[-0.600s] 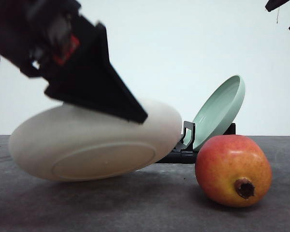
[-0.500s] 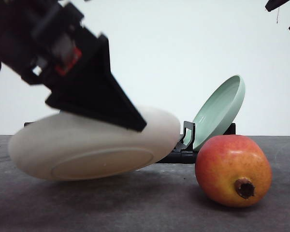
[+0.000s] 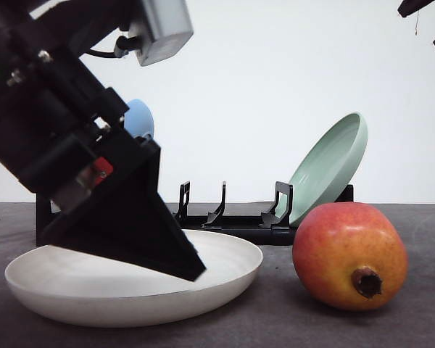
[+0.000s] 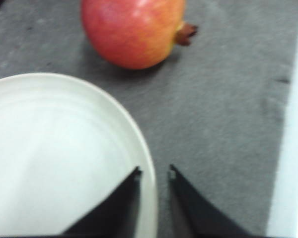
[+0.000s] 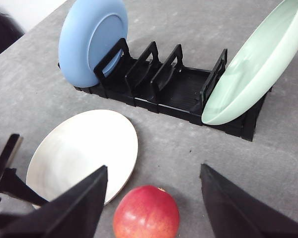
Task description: Place pomegranate in white plate
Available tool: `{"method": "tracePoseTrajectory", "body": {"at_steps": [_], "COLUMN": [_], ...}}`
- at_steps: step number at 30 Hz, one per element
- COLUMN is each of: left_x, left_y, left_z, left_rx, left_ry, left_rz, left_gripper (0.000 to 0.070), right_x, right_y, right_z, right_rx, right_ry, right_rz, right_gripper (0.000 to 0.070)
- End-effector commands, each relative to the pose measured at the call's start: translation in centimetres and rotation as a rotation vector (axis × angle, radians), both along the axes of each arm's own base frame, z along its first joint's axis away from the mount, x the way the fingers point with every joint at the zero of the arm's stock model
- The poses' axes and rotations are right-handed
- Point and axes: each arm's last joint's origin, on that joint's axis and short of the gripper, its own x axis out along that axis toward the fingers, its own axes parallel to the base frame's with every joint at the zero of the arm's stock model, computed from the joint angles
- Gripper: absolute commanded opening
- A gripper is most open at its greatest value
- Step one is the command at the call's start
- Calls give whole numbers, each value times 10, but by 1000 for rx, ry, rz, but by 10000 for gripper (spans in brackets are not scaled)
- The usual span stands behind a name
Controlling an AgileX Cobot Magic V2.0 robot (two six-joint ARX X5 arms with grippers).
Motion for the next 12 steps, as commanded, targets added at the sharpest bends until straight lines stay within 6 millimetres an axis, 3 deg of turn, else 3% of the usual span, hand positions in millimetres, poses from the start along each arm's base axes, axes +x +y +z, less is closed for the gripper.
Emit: {"method": "tracePoseTrajectory", "body": {"at_steps": [1, 3, 12], "left_x": [-2, -2, 6], "left_y": [-4, -4, 21], "left_z": [3, 11, 61], "left_rx": [-31, -58, -80], "left_ry": [37, 92, 214], "left_rz": [20, 78, 275], "left_gripper": [293, 327, 322], "right_x": [0, 0, 0], "right_y": [1, 1, 1], "right_z": [6, 6, 6], "right_rx": [-1, -1, -1], "right_ry": [-30, -30, -30], "right_rz": [6, 6, 6], "right_gripper": [375, 375, 375]}}
